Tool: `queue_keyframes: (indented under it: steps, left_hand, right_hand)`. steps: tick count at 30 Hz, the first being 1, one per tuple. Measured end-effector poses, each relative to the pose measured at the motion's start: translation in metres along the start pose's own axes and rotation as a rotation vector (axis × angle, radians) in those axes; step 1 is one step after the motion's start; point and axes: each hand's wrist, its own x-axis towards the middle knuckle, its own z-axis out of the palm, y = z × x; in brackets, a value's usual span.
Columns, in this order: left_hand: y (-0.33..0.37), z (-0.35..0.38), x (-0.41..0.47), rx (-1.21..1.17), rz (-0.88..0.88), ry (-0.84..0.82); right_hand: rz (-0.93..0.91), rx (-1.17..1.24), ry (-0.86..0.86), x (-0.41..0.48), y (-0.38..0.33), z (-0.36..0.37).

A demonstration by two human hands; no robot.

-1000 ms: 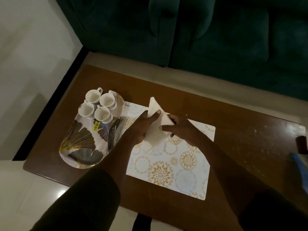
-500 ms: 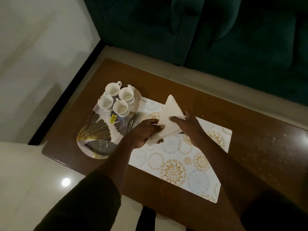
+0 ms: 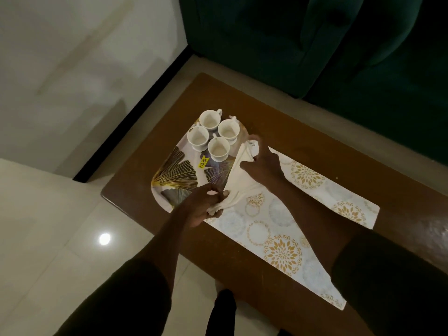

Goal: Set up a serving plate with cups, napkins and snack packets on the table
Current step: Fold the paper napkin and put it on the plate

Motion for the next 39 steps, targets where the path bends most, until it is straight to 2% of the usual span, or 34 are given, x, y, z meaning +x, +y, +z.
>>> queue_keyframes:
  steps: [4, 7, 12, 16, 22, 27, 32, 39]
  left_hand:
    - [-0.005, -0.006, -0.004, -0.032, -0.036, -0.106]
    - [-0.003, -0.01, -0.004, -0.026, -0.04, -0.151]
    - [-0.005, -0.011, 0.0, -0.095, -0.01, -0.03]
    - [-0.004, -0.015, 0.004, -0.276, 0.025, 0.068]
    - [-0.009, -0.009, 0.006, -0.359, 0.013, 0.004]
    - [-0.015, -0.002, 0.008, -0.318, 0.025, 0.071]
    - [-0.016, -0.001, 0.006, -0.323, 0.065, -0.019]
    - [-0.018, -0.004, 0.014, -0.351, 0.105, 0.066]
  right_hand:
    - [-0.025, -0.149, -0.132, 0.01, -0.006, 0.003]
    - [-0.052, -0.213, -0.162, 0.016, -0.008, 0.004]
    - [-0.025, -0.249, -0.158, 0.024, -0.013, 0.005]
    - [0.017, -0.272, -0.111, 0.034, -0.021, 0.011]
    - [0.016, -0.31, -0.043, 0.039, -0.021, 0.02]
    - [0.017, -0.329, -0.01, 0.04, -0.018, 0.02]
    - [-0.01, -0.283, 0.045, 0.04, -0.018, 0.014]
    - [0.058, -0.432, -0.06, 0.061, -0.011, 0.022]
